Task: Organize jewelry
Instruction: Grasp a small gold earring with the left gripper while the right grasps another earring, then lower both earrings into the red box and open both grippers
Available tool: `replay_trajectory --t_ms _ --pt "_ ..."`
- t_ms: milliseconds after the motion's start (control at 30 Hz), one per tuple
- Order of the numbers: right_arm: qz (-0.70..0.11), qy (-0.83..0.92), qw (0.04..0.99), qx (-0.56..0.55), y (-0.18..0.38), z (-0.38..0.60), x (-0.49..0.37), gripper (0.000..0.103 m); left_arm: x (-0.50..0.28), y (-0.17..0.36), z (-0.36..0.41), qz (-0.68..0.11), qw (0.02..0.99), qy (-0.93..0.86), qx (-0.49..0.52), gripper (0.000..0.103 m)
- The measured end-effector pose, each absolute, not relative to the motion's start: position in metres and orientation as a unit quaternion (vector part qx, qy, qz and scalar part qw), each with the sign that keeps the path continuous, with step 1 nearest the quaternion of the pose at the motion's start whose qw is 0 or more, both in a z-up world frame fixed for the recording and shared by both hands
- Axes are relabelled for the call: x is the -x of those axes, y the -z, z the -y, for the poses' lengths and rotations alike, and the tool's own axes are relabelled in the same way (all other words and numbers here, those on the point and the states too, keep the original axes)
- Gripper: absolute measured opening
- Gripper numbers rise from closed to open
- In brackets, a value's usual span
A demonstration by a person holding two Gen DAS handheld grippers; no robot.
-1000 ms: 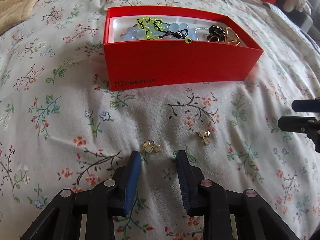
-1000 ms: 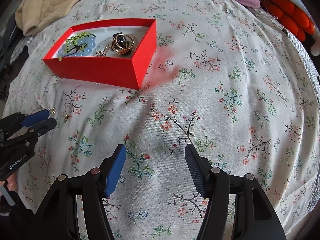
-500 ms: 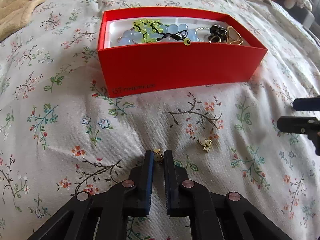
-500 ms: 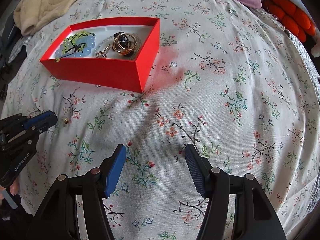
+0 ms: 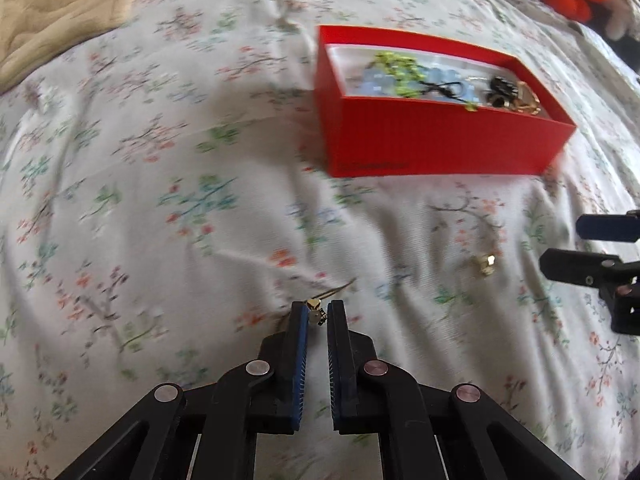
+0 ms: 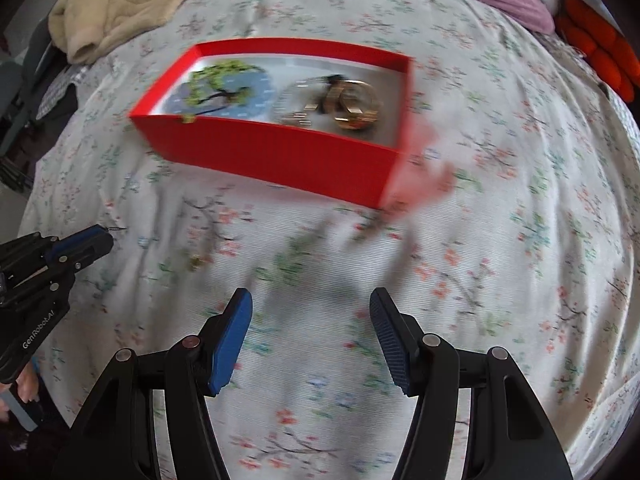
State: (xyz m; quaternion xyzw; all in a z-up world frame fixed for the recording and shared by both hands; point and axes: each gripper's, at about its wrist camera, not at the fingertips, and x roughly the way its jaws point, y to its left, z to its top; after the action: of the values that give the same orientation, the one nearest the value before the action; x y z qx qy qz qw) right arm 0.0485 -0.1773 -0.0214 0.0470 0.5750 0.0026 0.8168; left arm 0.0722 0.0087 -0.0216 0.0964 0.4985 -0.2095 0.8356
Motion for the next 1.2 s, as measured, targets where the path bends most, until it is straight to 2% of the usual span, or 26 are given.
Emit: replay_trajectory --t_ms 300,467,600,733,900,1033,1200 --pt "-0.569 -0.027 0.82 -0.049 0.023 0.134 -0.066 0.063 -0.074 0.019 -0.03 -0.499 0.84 0.195 -0.091 0.005" --pt "-0.571 -0.038 0.818 -0.057 0.026 0.12 -0.077 0.043 -0.075 0.019 -0.035 -0.5 0.84 0.193 -0.087 0.005" --pt "-0.575 -0.038 0.815 -0.054 0.031 0.112 -0.081 0.037 -0.075 0.019 -0.037 -0.501 0.839 0.193 -0.086 0.005" --pt "-0.574 -0.032 0.816 -0.053 0.033 0.113 -0.083 0.024 -0.076 0.019 -0.039 -0.501 0.839 0.193 -0.085 0.005" --pt "-0.578 -0.033 0.814 -0.05 0.037 0.115 -0.083 0.019 -0.076 0.019 -0.036 -0.503 0.838 0.194 -0.087 0.005" --pt "-0.578 -0.033 0.814 -0.051 0.037 0.118 -0.083 0.01 -0.076 0.019 -0.033 -0.503 0.838 0.193 -0.088 0.005" --pt "-0.574 -0.036 0.817 -0.046 0.034 0.117 -0.08 0.008 -0.075 0.018 -0.031 -0.502 0.839 0.193 -0.087 0.005"
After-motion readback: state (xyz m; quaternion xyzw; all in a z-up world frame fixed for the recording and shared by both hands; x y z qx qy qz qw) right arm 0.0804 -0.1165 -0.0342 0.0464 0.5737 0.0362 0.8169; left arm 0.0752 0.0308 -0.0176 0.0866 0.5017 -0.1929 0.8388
